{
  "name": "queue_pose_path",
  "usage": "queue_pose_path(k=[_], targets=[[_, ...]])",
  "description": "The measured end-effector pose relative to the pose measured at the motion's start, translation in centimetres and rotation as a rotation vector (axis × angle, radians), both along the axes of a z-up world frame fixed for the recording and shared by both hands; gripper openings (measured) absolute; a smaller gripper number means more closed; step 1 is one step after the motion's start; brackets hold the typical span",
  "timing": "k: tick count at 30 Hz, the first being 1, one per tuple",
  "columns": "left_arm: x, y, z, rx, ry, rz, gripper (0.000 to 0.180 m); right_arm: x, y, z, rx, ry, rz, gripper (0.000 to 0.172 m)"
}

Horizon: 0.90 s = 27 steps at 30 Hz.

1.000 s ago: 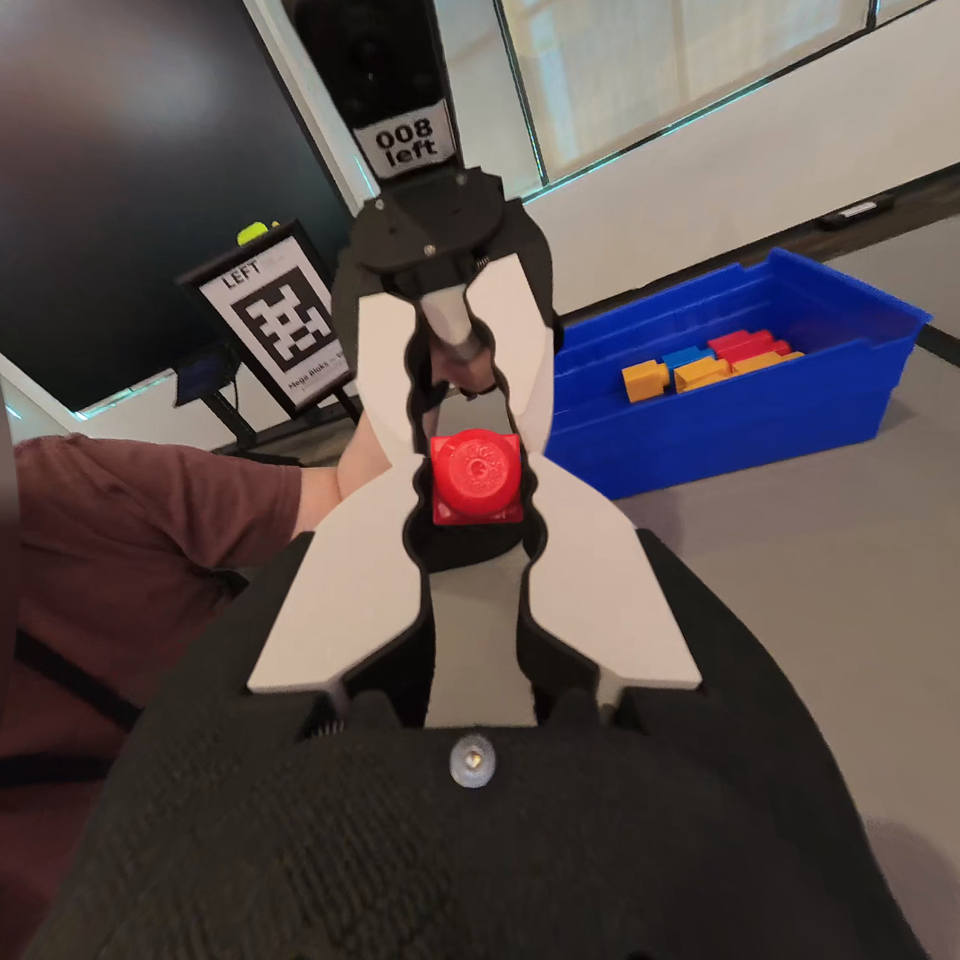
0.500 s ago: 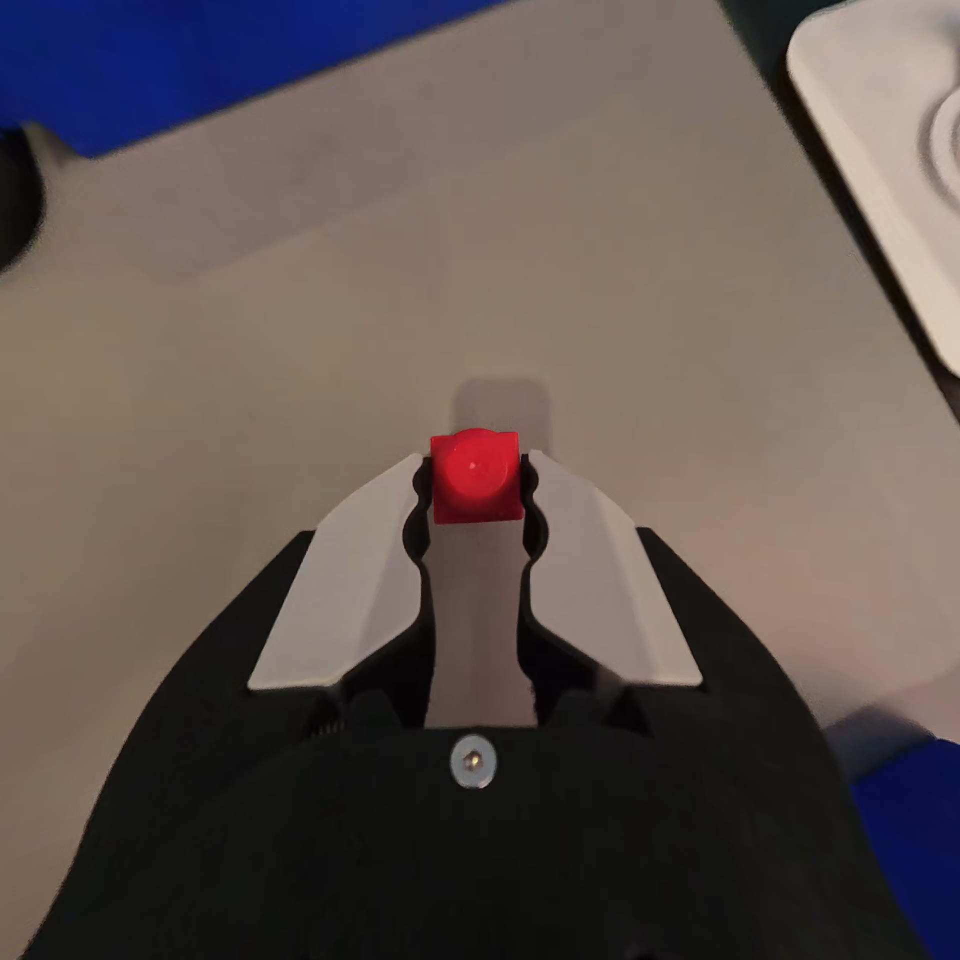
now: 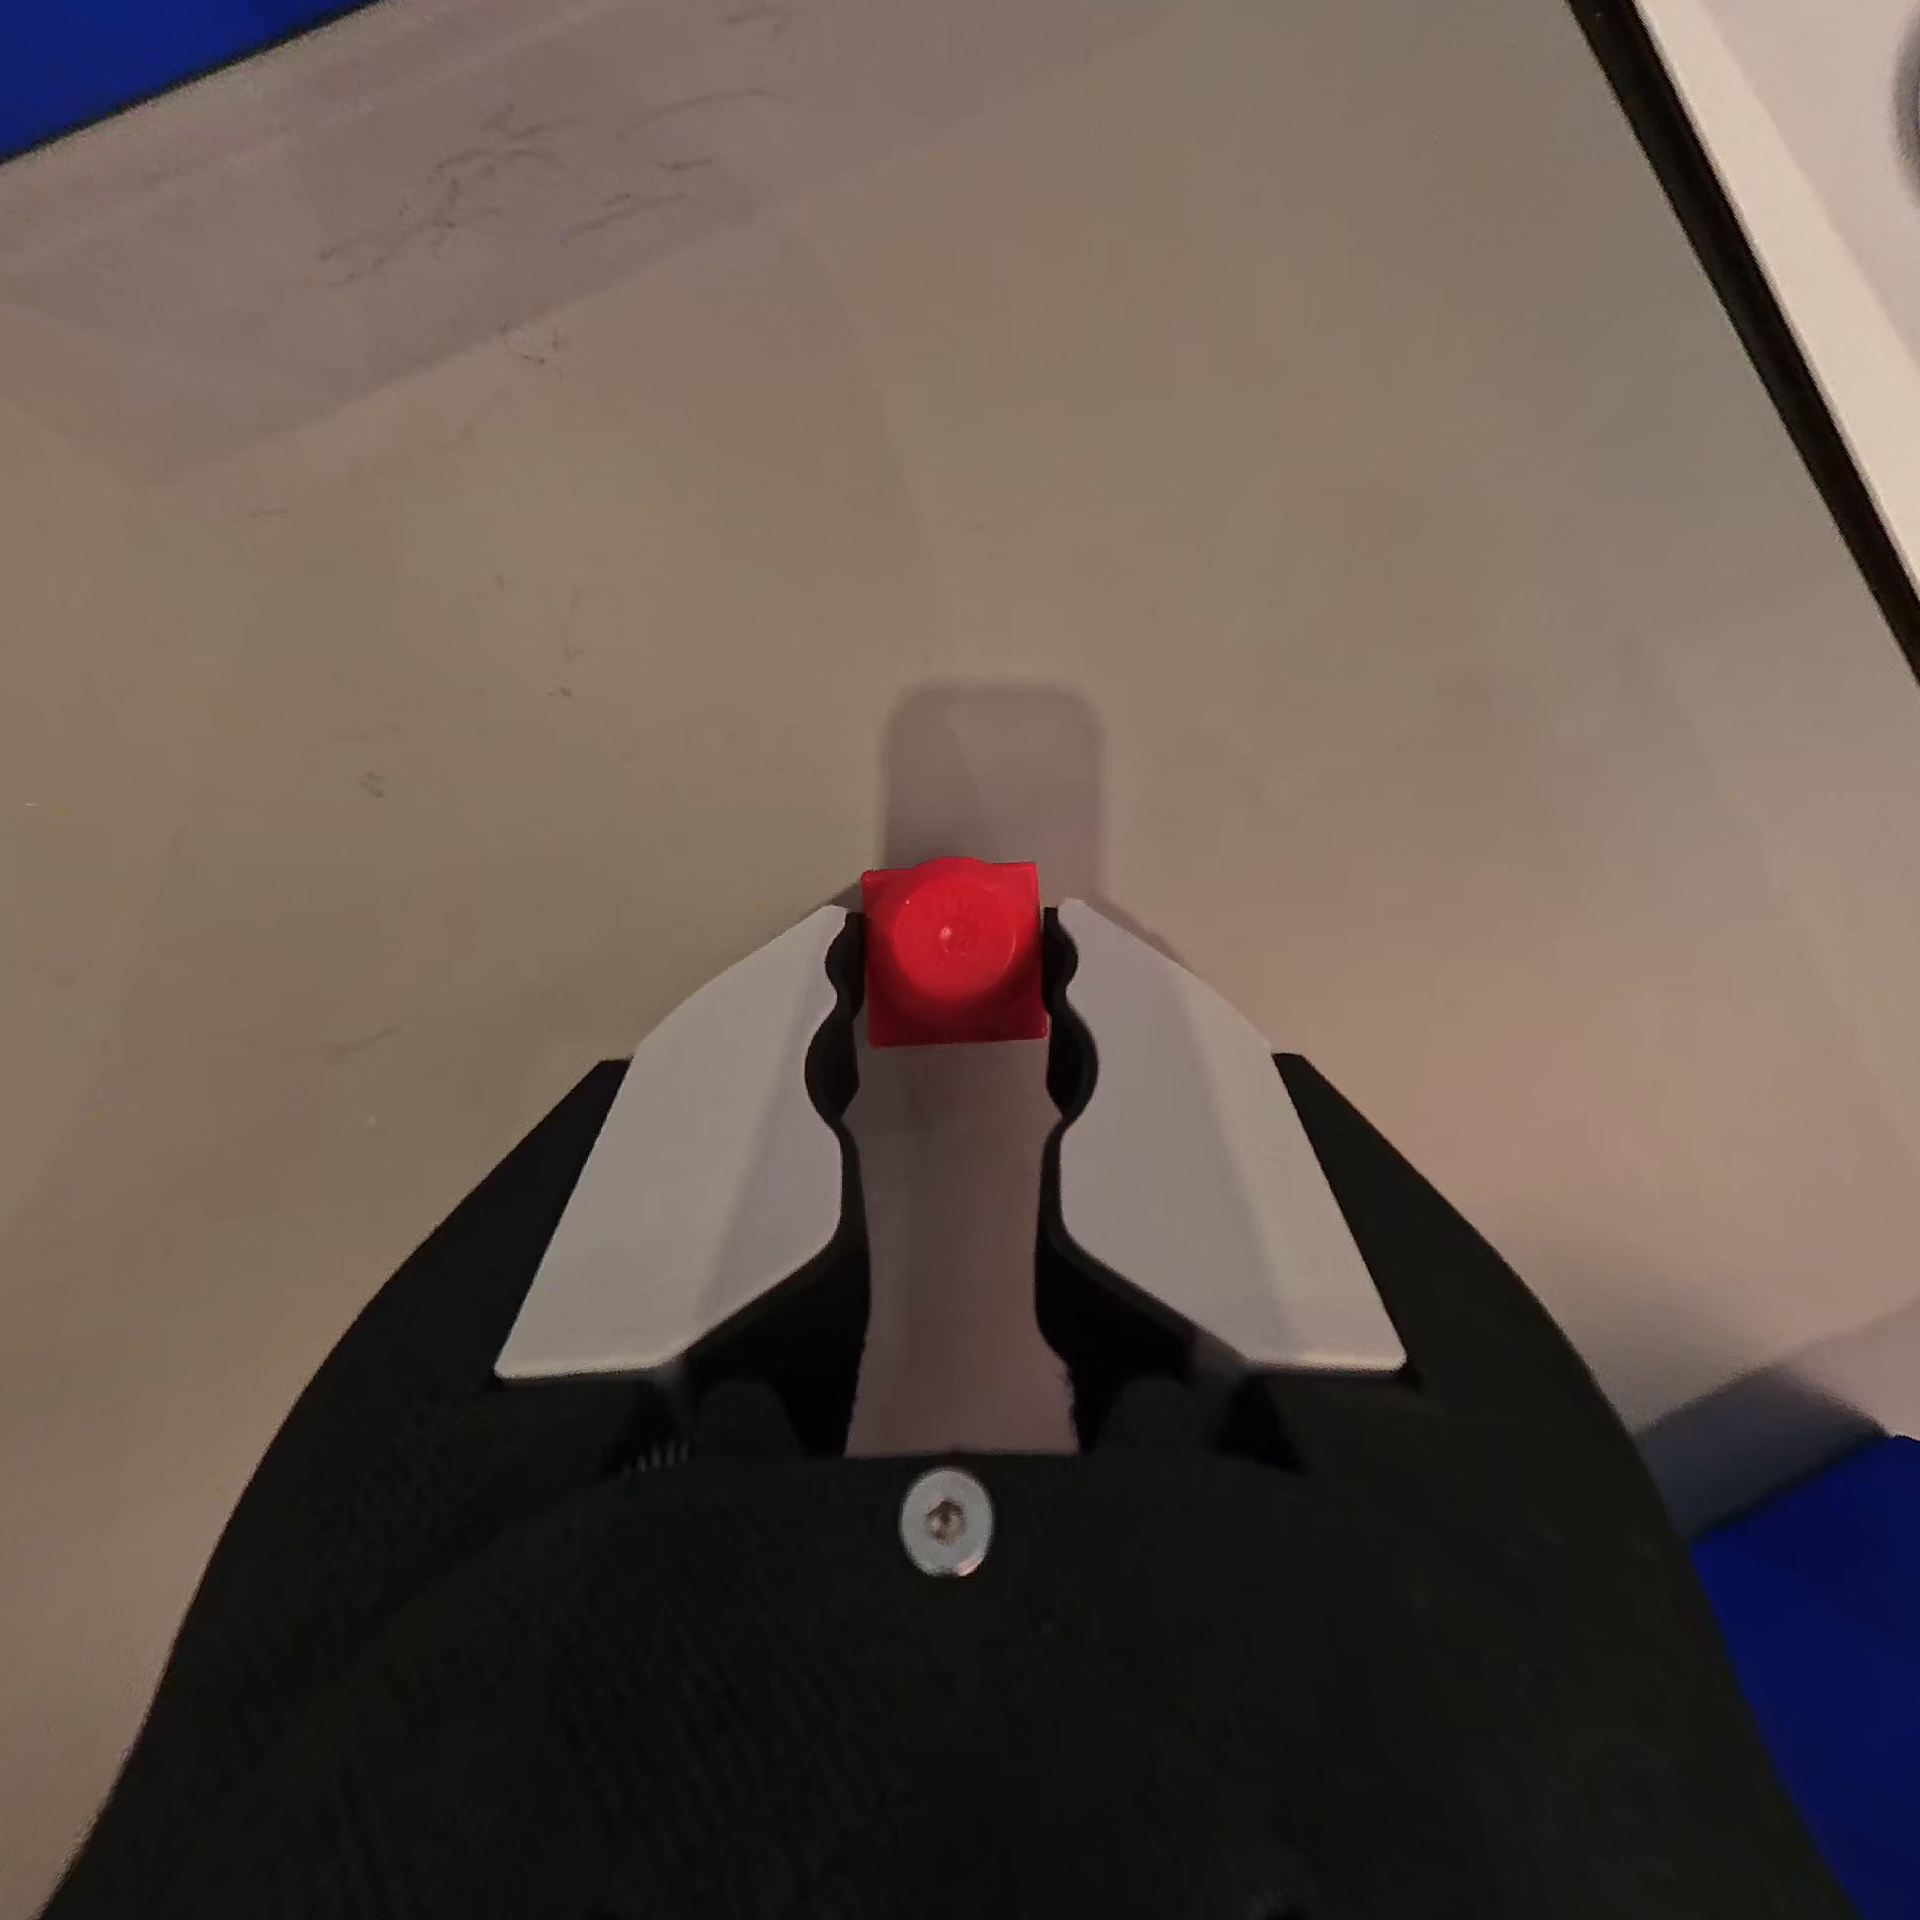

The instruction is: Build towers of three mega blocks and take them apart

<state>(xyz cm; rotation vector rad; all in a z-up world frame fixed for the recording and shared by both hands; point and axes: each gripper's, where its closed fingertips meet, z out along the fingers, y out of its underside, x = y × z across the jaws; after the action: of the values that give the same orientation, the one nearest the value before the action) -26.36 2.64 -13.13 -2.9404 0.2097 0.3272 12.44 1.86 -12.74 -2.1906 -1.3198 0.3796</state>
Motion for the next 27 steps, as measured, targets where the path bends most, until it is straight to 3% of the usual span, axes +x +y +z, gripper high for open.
queue_pose_path(k=[8, 11, 16, 20, 27], targets=[[0.9, -0.9, -0.1, -0.045, 0.007, -0.033, 0.058, -0.1, -0.1, -0.1, 0.001, -0.013, 0.011, 0.034], [1.6, -1.1, 0.2, -0.050, -0.023, -0.039, 0.050, 0.0, -0.1, -0.1, 0.001, -0.014, 0.012, 0.034], [0.1, -0.4, 1.1, 0.021, 0.007, 0.066, 0.066, 0.0, 0.0, -0.2, -0.002, -0.008, 0.010, 0.035], [0.5, -0.8, 0.0, -0.024, -0.059, 0.110, 0.068, 0.0, 0.0, -0.2, 0.004, -0.012, 0.010, 0.041], [0.4, -0.7, -1.7, -0.066, -0.071, 0.148, 0.056, 0.0, -0.1, -0.3, -0.005, -0.021, 0.014, 0.043]])
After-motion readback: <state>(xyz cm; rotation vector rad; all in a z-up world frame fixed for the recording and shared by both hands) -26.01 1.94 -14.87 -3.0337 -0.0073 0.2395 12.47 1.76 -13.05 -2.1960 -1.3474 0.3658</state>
